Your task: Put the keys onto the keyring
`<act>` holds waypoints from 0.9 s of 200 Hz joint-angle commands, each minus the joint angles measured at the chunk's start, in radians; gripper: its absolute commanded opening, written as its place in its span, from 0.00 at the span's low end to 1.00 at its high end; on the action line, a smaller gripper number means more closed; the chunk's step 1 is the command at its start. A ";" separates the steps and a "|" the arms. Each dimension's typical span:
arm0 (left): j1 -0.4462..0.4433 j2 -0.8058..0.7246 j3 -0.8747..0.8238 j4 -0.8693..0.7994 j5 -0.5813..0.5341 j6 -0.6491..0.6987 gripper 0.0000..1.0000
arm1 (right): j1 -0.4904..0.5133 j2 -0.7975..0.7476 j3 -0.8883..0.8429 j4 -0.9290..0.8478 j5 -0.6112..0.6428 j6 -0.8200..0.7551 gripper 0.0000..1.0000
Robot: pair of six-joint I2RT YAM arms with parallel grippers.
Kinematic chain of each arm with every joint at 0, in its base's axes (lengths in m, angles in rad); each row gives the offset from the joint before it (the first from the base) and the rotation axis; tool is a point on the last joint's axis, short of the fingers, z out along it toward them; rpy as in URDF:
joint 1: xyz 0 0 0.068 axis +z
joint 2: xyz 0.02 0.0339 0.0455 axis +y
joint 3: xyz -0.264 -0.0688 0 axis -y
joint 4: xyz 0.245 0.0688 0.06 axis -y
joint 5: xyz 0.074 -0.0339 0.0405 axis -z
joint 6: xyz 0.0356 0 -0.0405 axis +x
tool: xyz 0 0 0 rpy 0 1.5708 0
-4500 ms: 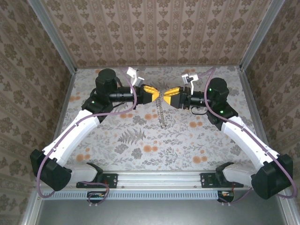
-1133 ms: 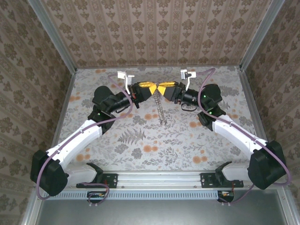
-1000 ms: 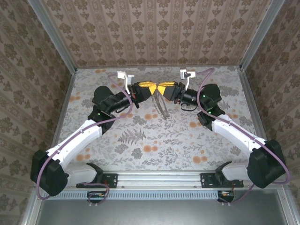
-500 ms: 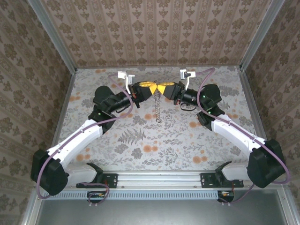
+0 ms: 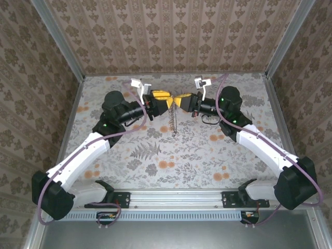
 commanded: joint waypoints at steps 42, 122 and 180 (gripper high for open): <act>0.118 -0.030 0.199 -0.410 0.165 0.246 0.50 | -0.034 -0.030 0.151 -0.429 -0.079 -0.315 0.00; 0.122 0.166 0.416 -0.720 0.383 0.421 0.41 | -0.031 0.019 0.314 -0.756 -0.083 -0.566 0.00; 0.108 0.221 0.450 -0.723 0.429 0.419 0.36 | -0.020 0.031 0.320 -0.758 -0.064 -0.570 0.00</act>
